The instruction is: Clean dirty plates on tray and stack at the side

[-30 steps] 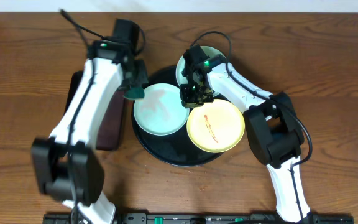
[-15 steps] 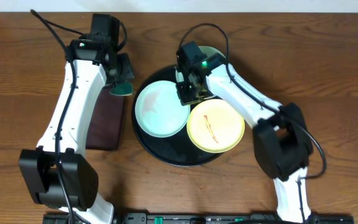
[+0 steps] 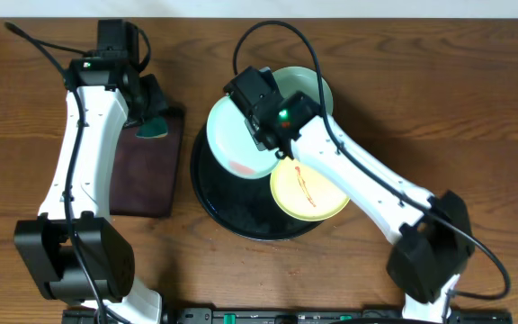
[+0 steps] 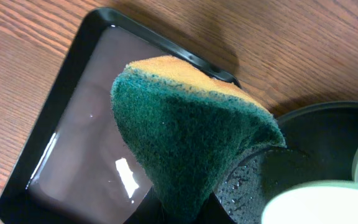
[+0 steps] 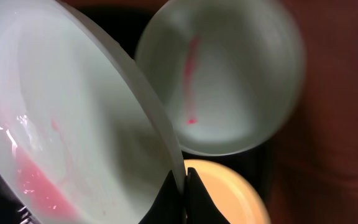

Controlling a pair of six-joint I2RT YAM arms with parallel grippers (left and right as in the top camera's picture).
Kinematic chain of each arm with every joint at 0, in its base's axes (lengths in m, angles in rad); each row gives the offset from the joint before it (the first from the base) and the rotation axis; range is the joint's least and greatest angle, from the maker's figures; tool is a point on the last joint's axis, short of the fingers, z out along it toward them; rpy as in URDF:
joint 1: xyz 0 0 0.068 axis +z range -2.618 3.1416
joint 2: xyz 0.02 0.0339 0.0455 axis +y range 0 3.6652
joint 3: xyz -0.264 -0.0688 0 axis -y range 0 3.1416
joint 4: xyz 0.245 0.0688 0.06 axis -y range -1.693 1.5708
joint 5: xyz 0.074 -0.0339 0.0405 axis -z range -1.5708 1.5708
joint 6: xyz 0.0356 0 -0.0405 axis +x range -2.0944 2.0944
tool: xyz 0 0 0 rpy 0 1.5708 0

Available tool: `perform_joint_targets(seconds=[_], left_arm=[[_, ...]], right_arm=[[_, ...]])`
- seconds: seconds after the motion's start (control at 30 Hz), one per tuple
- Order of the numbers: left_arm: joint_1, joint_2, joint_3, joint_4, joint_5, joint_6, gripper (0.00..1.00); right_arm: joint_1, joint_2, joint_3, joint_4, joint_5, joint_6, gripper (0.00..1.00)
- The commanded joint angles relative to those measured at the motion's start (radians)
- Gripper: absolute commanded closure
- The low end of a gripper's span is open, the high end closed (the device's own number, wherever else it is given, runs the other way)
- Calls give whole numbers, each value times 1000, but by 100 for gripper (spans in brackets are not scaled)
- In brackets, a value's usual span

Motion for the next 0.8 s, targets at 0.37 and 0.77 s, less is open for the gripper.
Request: perform_joint_targets(seconds=[0.37, 0.77], left_arm=[[16, -1, -21, -3, -11, -9, 93], [16, -1, -21, -3, -11, -9, 92]], right_arm=[[199, -83, 0, 0, 670, -10, 99], [254, -83, 0, 15, 824, 21, 99]])
